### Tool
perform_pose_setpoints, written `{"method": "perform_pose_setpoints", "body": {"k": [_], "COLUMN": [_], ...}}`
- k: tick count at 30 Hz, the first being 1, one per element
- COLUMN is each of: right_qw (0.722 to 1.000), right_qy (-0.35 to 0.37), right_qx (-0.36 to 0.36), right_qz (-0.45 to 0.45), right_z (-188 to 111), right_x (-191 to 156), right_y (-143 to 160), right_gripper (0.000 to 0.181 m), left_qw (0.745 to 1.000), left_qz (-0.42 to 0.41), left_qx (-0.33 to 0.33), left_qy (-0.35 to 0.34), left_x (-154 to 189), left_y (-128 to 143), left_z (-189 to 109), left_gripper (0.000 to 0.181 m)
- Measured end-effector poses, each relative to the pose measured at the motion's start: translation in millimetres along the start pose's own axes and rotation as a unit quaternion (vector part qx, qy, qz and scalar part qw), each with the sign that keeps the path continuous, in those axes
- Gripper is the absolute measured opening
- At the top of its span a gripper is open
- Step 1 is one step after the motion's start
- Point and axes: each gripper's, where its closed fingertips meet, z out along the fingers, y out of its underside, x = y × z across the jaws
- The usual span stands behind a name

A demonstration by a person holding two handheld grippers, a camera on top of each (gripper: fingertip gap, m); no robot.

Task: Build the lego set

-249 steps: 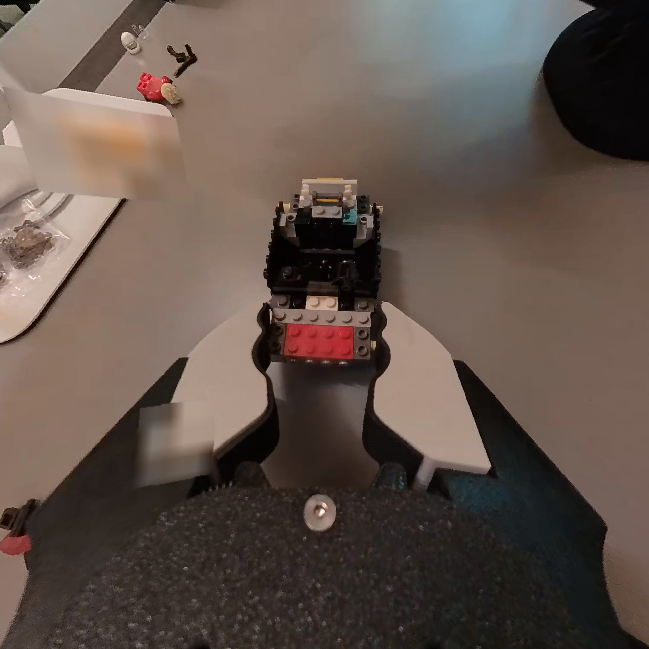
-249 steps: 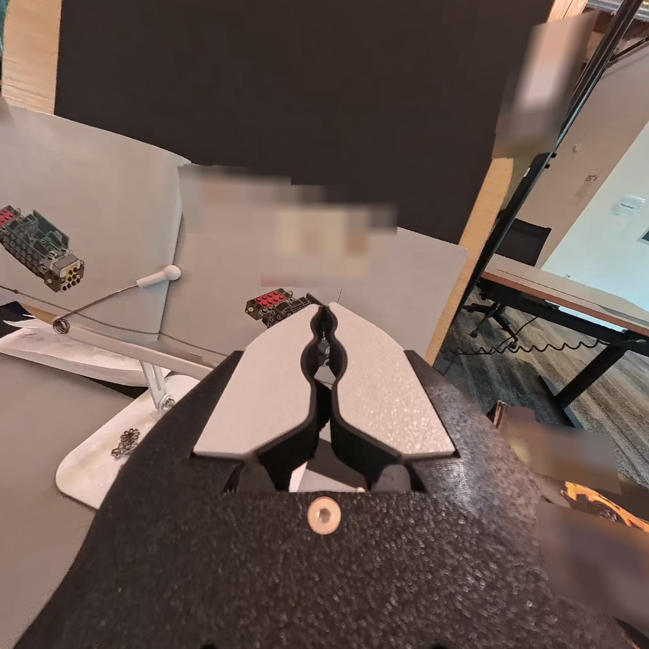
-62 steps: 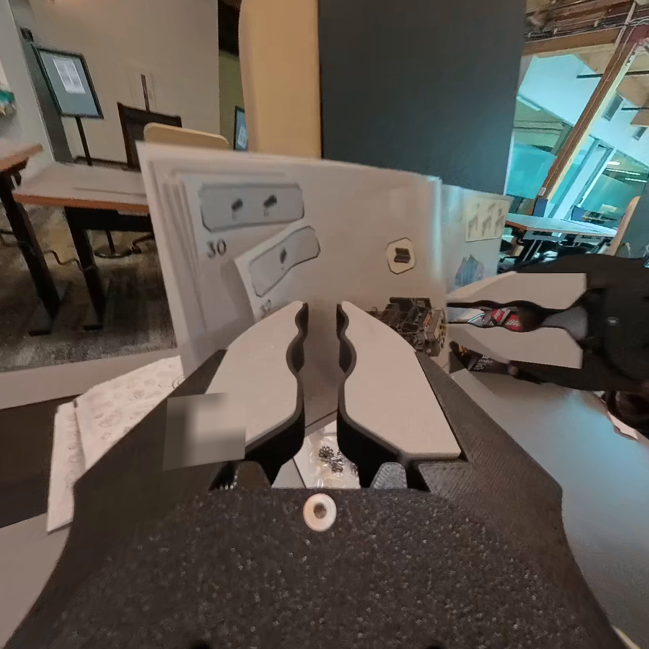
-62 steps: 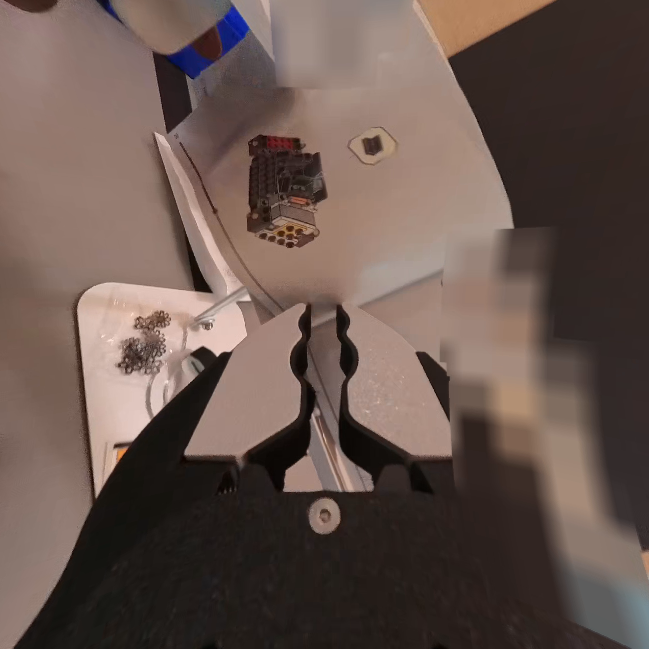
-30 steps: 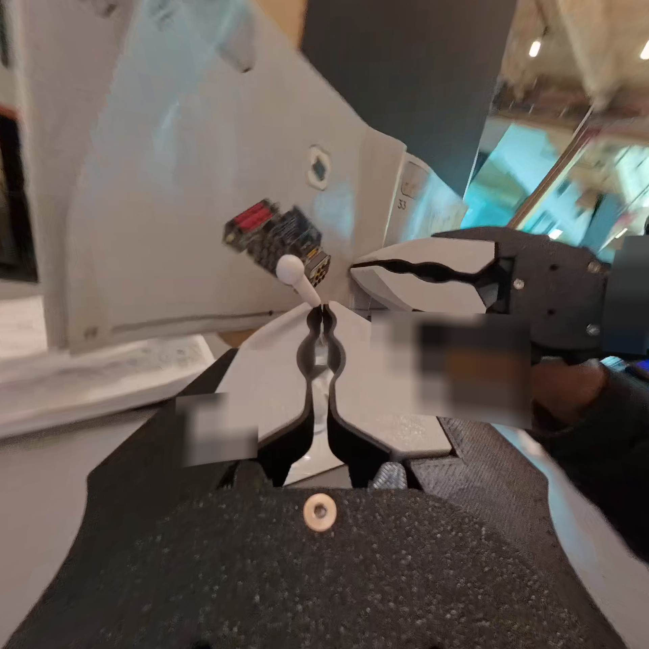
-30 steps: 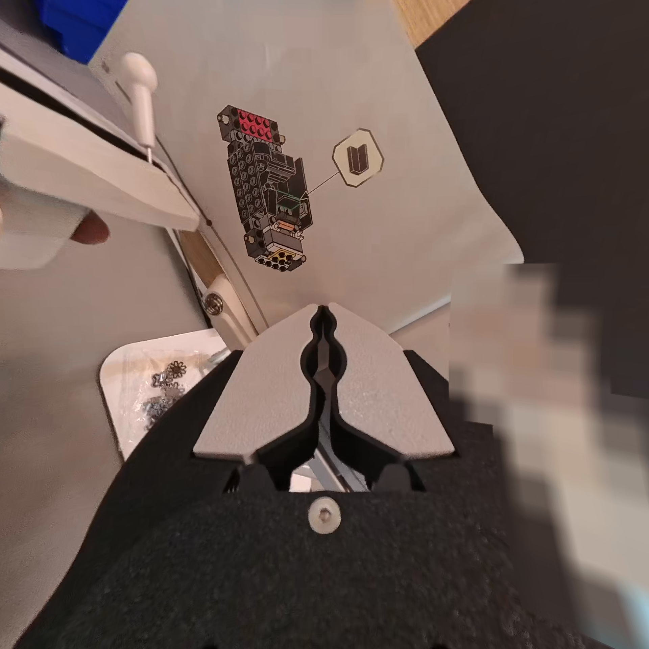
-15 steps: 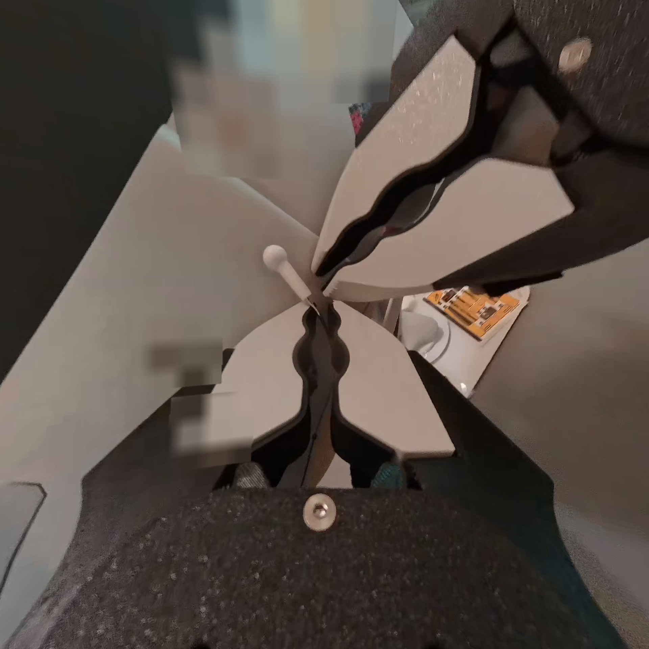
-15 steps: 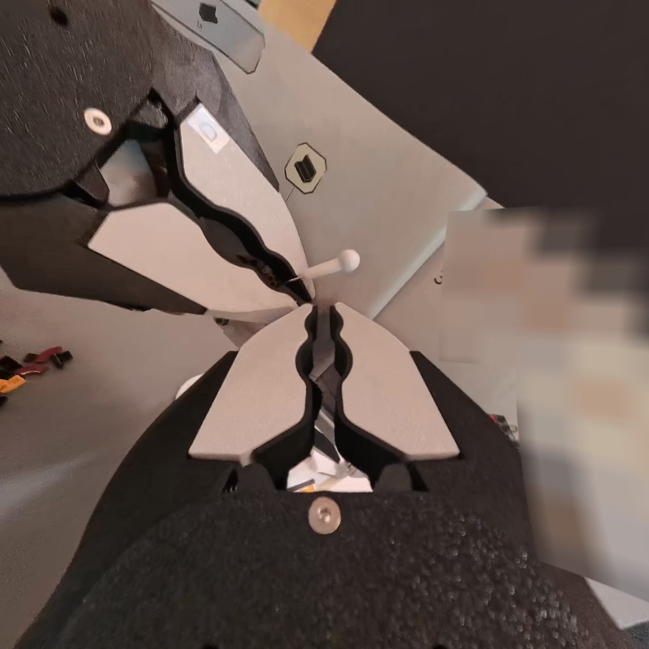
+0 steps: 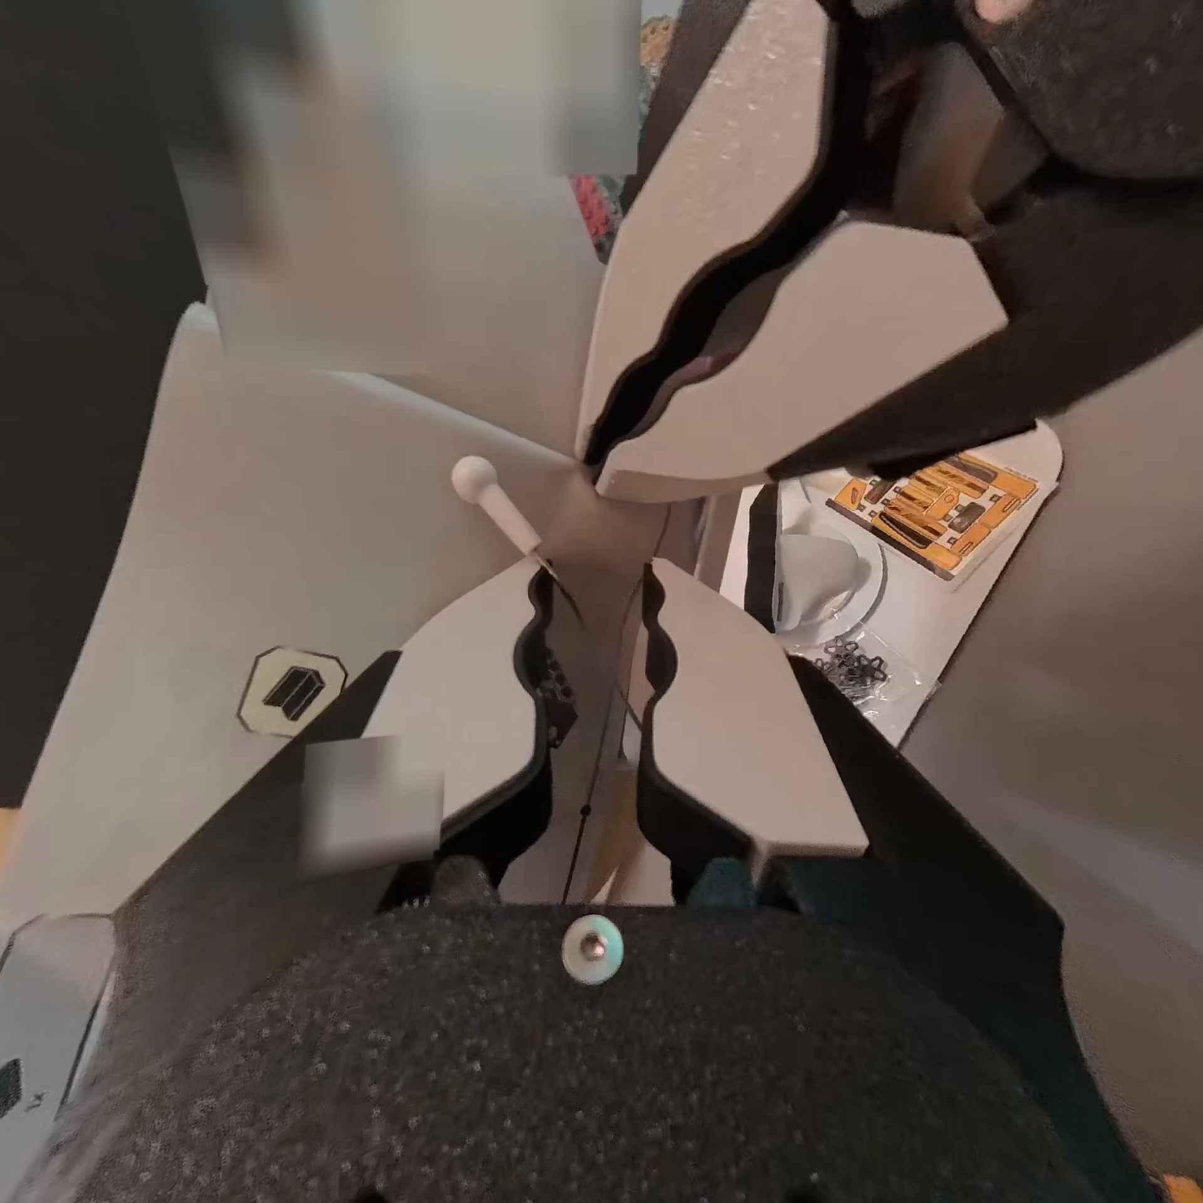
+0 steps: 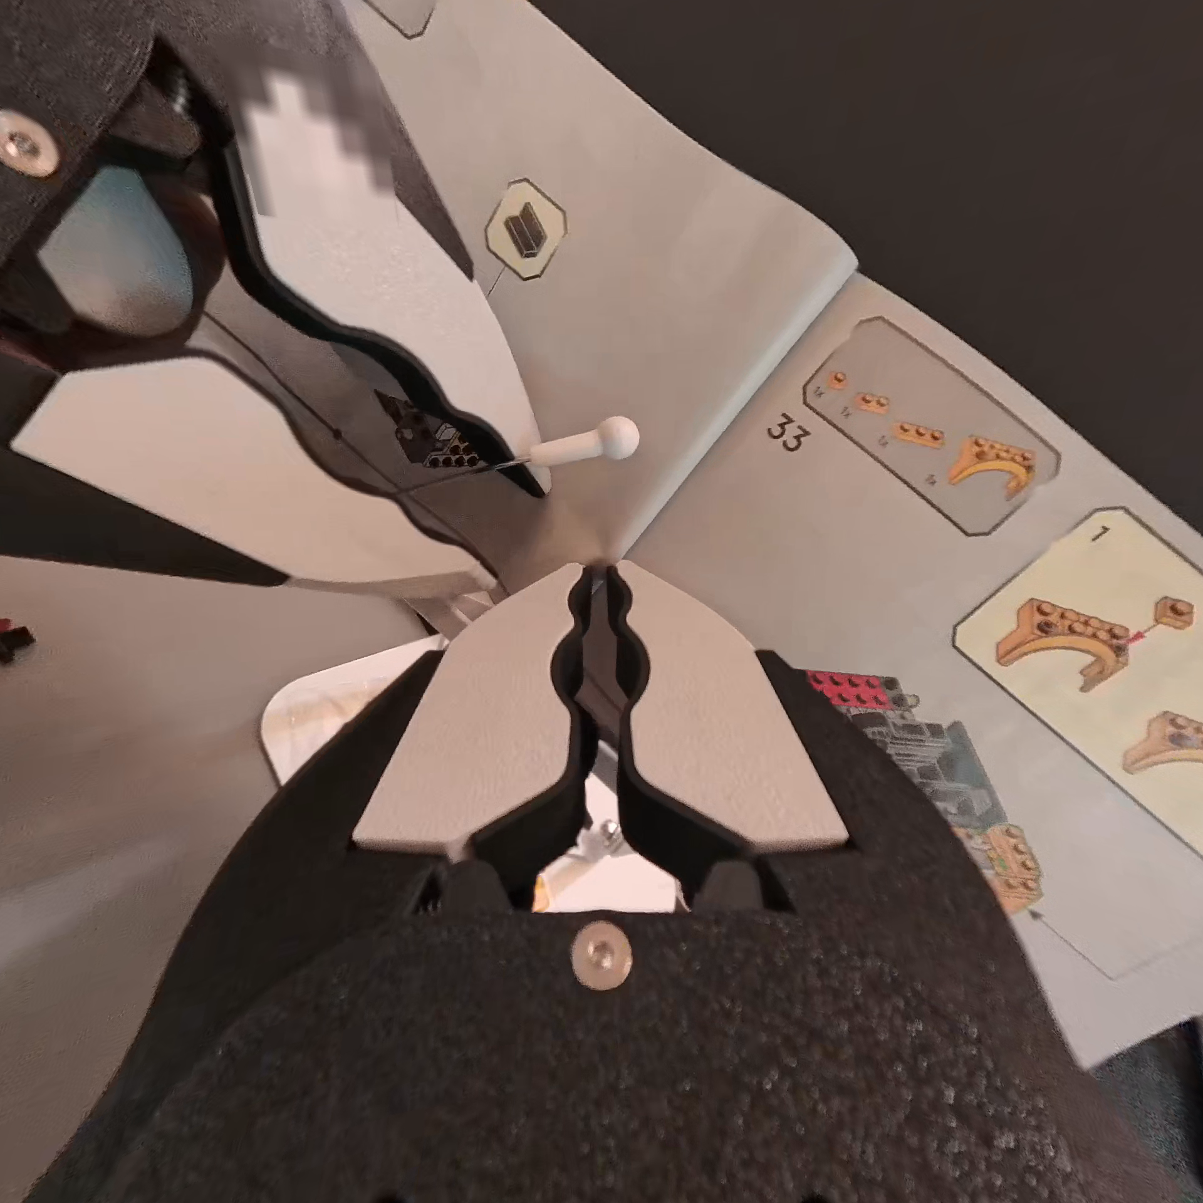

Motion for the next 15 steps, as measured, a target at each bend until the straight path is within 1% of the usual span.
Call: {"method": "perform_pose_setpoints", "body": {"k": [2,4,6,8,9,11,14,15], "right_qw": [1.000,1.000,1.000,1.000,0.999,0.996,0.987,0.984], "right_qy": [-0.003,-0.004,-0.006,-0.008,-0.003,0.020,0.080,0.089], "right_qx": [0.005,0.005,0.004,0.015,0.033,0.068,0.089,0.086], "right_qz": [0.008,0.006,0.004,0.012,0.025,0.057,0.104,0.127], "right_z": [-1,-1,-2,-8,-16,-35,-66,-73], "right_x": [0,-1,-2,0,7,31,91,112], "right_y": [0,0,1,-2,-7,-14,-5,3], "right_gripper": [0.004,0.005,0.007,0.017,0.023,0.036,0.054,0.069], "left_qw": [0.999,0.999,0.999,0.996,0.993,0.987,0.975,0.971], "left_qz": [0.028,0.026,-0.007,-0.045,-0.064,-0.104,-0.160,-0.179], "left_qx": [0.014,0.025,0.030,0.062,0.078,0.093,0.098,0.096], "left_qy": [-0.010,-0.018,-0.024,-0.047,-0.059,-0.076,-0.117,-0.129], "left_x": [1,0,-2,-8,-11,-16,-29,-34], "left_y": [0,1,2,-1,-2,5,29,39], "left_z": [0,-2,-5,-18,-26,-41,-62,-67], "left_gripper": [0.026,0.027,0.027,0.027,0.029,0.037,0.039,0.039]}}
